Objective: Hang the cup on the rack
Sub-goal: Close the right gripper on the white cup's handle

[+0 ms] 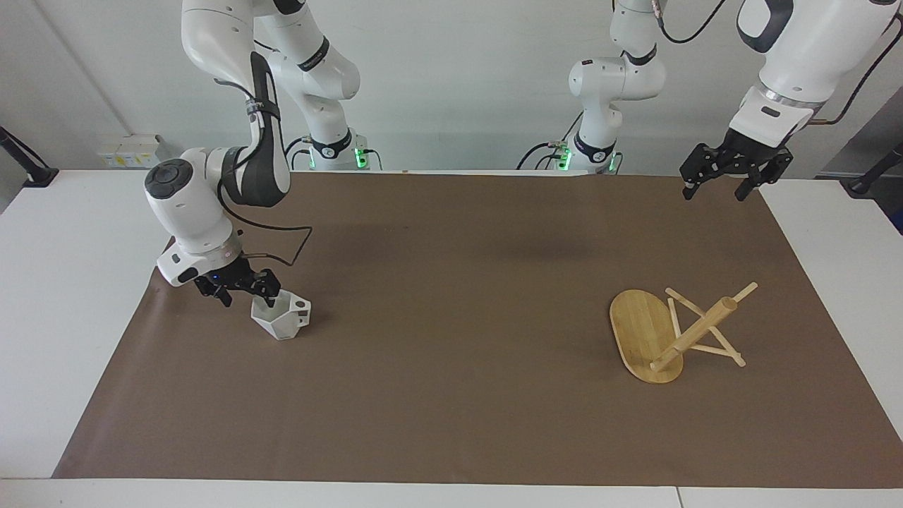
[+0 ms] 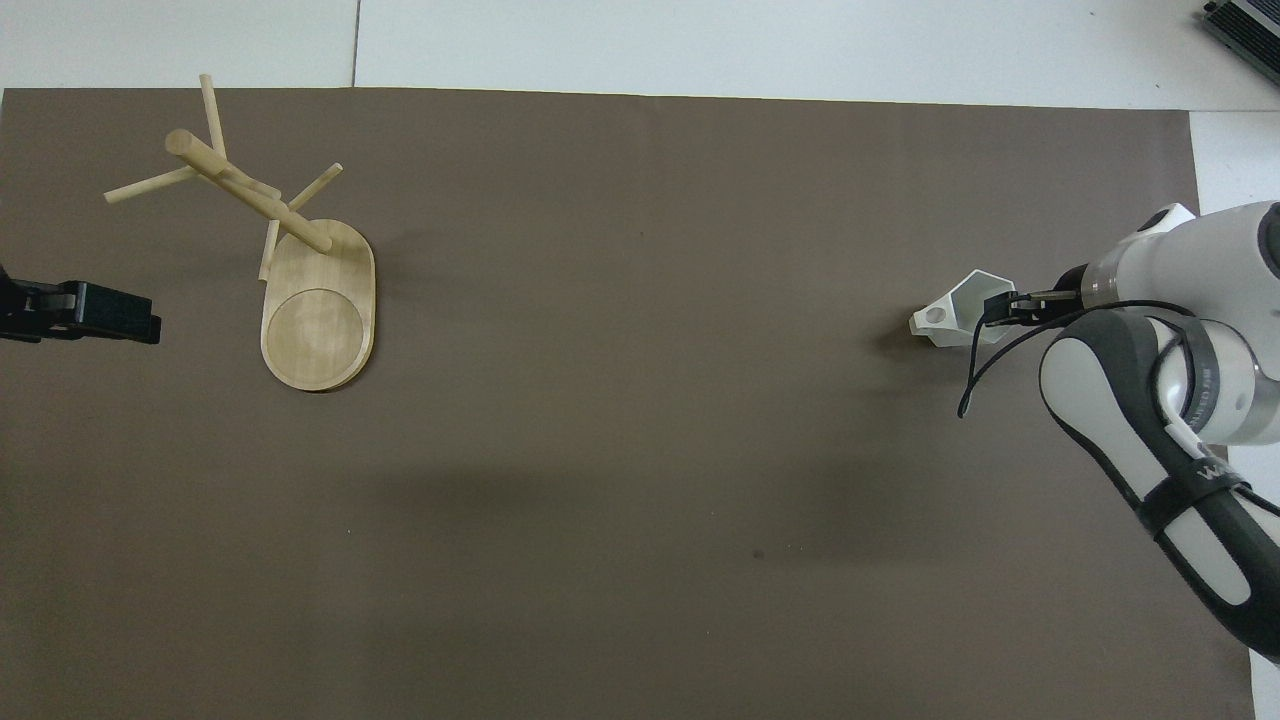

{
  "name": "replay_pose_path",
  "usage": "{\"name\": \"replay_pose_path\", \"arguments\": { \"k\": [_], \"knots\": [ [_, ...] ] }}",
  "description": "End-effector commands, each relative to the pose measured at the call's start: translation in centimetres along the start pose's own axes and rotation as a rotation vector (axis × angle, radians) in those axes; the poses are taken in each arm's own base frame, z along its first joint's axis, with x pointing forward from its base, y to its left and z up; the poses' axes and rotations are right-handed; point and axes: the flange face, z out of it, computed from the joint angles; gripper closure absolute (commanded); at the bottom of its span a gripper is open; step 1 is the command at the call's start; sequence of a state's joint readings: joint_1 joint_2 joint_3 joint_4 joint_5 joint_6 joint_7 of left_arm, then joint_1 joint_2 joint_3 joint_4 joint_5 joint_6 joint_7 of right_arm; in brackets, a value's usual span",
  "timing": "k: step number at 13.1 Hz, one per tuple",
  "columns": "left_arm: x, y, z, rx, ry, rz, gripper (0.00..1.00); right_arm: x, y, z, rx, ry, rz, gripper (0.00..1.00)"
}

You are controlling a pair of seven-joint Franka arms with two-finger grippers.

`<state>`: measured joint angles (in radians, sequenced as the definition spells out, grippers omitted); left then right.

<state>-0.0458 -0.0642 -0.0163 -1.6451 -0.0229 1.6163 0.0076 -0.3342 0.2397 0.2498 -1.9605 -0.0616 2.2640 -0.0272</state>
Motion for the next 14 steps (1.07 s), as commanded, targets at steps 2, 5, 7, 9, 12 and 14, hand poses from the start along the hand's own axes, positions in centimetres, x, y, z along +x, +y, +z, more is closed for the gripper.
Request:
{"name": "replay_pose_path", "arguments": {
  "k": [2,5,7,9,12,14],
  "knots": [
    [-0.40,-0.24,0.09,0.015,0.001,0.006,0.00,-0.60,0.24,-0.31,-0.003,0.019,0.028,0.60],
    [-0.40,-0.32,0.09,0.015,0.001,0.005,0.00,-0.56,0.24,-0.38,-0.003,0.020,0.030,0.72],
    [-0.42,-0.32,0.10,0.015,0.000,0.005,0.00,-0.56,0.24,-0.38,-0.003,0.020,0.028,0.80],
    [-0.40,-0.32,0.09,0.015,0.001,0.005,0.00,-0.51,0.25,-0.44,-0.003,0.022,0.028,0.86],
    [-0.41,-0.24,0.10,0.015,0.000,0.006,0.00,-0.44,0.26,-0.47,-0.003,0.022,0.028,0.93],
    [-0.40,-0.32,0.09,0.015,0.001,0.005,0.00,-0.31,0.38,-0.65,-0.003,0.020,0.030,0.96]
  ]
}}
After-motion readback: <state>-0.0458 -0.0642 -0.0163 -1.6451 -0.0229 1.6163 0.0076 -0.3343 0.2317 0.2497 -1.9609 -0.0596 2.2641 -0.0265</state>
